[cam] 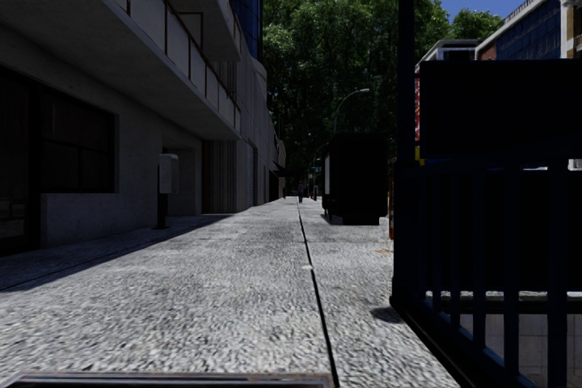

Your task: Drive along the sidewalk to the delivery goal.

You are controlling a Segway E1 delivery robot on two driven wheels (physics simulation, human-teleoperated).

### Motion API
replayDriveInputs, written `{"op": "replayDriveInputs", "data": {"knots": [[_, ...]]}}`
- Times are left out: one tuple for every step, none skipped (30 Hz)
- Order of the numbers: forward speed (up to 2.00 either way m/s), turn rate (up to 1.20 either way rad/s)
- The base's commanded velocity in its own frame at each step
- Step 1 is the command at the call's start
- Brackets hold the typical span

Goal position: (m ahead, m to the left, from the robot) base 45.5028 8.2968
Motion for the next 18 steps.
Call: {"op": "replayDriveInputs", "data": {"knots": [[2.00,0.00],[2.00,0.00],[2.00,0.00],[2.00,0.00],[2.00,0.00],[2.00,0.00],[2.00,0.00],[2.00,0.00],[2.00,0.00],[2.00,0.00],[2.00,0.00],[2.00,0.00],[2.00,0.00],[2.00,0.00],[2.00,0.00],[2.00,0.00],[2.00,0.00],[2.00,0.00]]}}
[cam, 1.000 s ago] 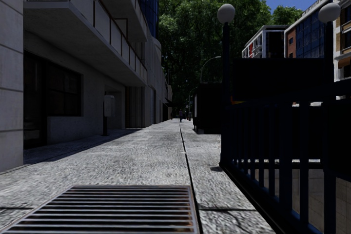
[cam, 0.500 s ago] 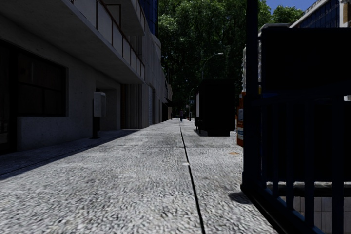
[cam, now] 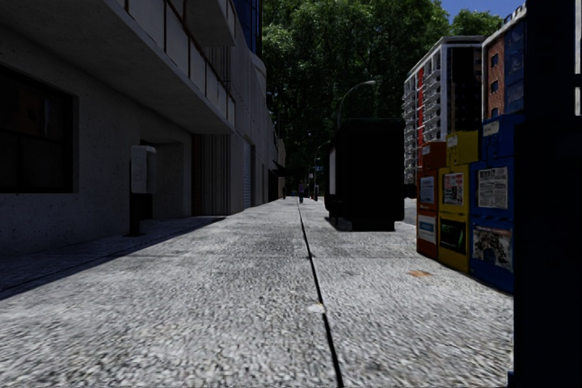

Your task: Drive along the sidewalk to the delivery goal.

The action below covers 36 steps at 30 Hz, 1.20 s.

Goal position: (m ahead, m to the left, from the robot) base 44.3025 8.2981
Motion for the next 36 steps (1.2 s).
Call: {"op": "replayDriveInputs", "data": {"knots": [[2.00,0.00],[2.00,0.00],[2.00,0.00],[2.00,0.00],[2.00,0.00],[2.00,0.00],[2.00,0.00],[2.00,0.00],[2.00,0.00],[2.00,0.00],[2.00,0.00],[2.00,0.00],[2.00,0.00],[2.00,0.00],[2.00,0.00],[2.00,0.00],[2.00,0.00],[2.00,0.00],[2.00,0.00],[2.00,0.00],[2.00,0.00],[2.00,0.00],[2.00,0.00],[2.00,0.00],[2.00,0.00],[2.00,0.00],[2.00,0.00],[2.00,0.00],[2.00,0.00],[2.00,0.00],[2.00,0.00],[2.00,0.00],[2.00,0.00],[2.00,0.00],[2.00,0.00],[2.00,0.00]]}}
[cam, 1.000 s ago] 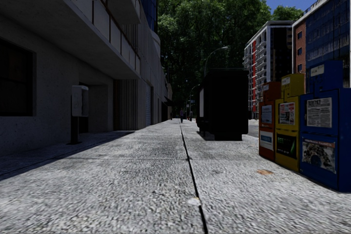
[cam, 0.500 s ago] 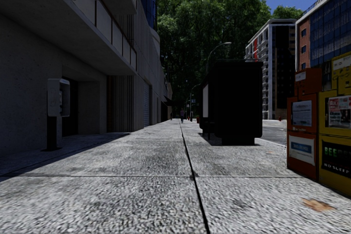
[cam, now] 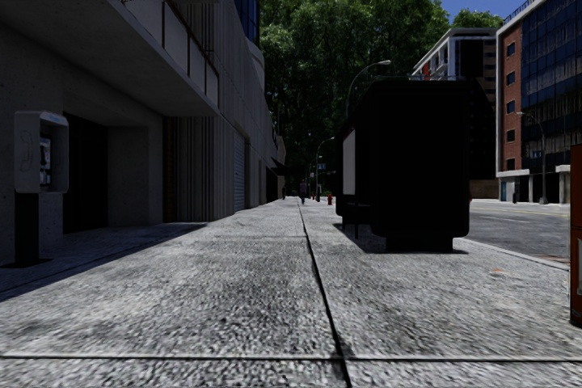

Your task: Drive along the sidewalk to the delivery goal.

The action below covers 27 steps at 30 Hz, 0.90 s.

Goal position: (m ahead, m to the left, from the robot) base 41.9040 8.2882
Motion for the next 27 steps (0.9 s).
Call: {"op": "replayDriveInputs", "data": {"knots": [[2.00,0.00],[2.00,0.00],[2.00,0.00],[2.00,0.00],[2.00,0.00],[2.00,0.00],[2.00,0.00],[2.00,0.00],[2.00,0.00],[2.00,0.00],[2.00,0.00],[2.00,0.00],[2.00,0.00],[2.00,0.00],[2.00,0.00],[2.00,0.00],[2.00,0.00],[2.00,0.00],[2.00,0.00],[2.00,0.00],[2.00,0.00],[2.00,0.00],[2.00,0.00],[2.00,0.00],[2.00,0.00],[2.00,0.00],[2.00,0.00]]}}
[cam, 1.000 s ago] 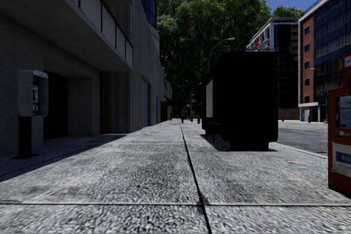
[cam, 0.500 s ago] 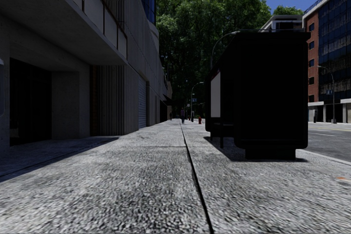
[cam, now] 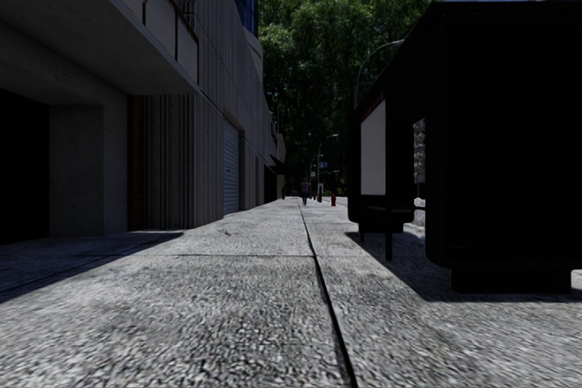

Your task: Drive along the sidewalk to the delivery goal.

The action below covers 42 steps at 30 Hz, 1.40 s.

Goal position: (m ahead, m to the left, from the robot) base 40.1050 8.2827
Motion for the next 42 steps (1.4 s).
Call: {"op": "replayDriveInputs", "data": {"knots": [[2.00,0.00],[2.00,0.00],[2.00,0.00],[2.00,0.00],[2.00,0.00],[2.00,0.00],[2.00,0.00],[2.00,0.00],[2.00,0.00],[2.00,0.00],[2.00,0.00],[2.00,0.00],[2.00,0.00],[2.00,0.00],[2.00,0.00],[2.00,0.00],[2.00,0.00],[2.00,0.00],[2.00,0.00],[2.00,0.00],[2.00,0.00],[2.00,0.00],[2.00,0.00],[2.00,0.00],[2.00,0.00],[2.00,0.00],[2.00,0.00],[2.00,0.00],[2.00,0.00],[2.00,0.00],[2.00,0.00],[2.00,0.00],[2.00,0.00],[2.00,0.00],[2.00,0.00],[2.00,0.00],[2.00,0.00],[2.00,0.00],[2.00,0.00],[2.00,0.00],[2.00,0.00],[2.00,0.00]]}}
